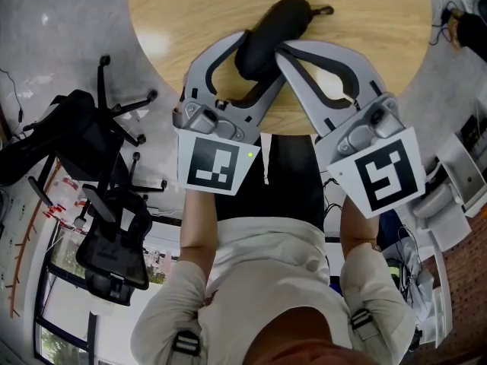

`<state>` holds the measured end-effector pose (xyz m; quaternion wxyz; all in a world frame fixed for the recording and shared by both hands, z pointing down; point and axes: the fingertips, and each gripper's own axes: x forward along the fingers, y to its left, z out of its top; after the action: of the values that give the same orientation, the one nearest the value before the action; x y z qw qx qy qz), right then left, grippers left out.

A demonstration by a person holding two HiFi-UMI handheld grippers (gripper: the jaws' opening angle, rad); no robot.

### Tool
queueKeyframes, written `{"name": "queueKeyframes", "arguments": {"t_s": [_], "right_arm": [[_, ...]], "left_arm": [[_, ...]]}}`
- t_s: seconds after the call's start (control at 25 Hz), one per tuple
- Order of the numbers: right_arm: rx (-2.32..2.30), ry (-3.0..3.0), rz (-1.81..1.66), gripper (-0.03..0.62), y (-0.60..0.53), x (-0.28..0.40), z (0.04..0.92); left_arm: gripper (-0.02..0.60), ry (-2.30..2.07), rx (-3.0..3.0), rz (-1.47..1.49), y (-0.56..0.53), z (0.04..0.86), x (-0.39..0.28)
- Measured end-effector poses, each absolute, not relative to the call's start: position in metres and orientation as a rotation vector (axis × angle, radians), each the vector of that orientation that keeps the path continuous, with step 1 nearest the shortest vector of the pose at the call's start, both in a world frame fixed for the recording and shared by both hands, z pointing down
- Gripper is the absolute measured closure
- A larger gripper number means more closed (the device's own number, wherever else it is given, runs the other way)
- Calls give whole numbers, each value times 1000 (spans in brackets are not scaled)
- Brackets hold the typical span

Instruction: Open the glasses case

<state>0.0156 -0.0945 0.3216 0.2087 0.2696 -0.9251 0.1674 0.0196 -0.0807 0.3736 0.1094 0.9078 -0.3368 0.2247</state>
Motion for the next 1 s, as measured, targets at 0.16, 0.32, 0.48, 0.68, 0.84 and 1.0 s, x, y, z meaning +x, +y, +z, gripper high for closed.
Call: {"name": "queueKeyframes", "arguments": {"t_s": [0.16,0.32,0.48,0.68,0.84,1.0], "right_arm": [[759,-2570,477,574,-97,17,325],[760,-2567,478,574,-99,17,327],[762,-2567,480,574,-101,18,329],[763,-2563,484,574,-102,18,332],[770,-2563,489,574,-103,19,335],[776,-2562,492,574,-107,19,338]], "left_arm": [[295,-985,2665,670,-79,376,18],[295,-984,2663,669,-77,377,17],[295,-985,2658,668,-76,377,17],[295,-987,2652,673,-73,378,14],[295,-986,2649,677,-72,381,13],[295,-986,2645,682,-72,383,12]]}}
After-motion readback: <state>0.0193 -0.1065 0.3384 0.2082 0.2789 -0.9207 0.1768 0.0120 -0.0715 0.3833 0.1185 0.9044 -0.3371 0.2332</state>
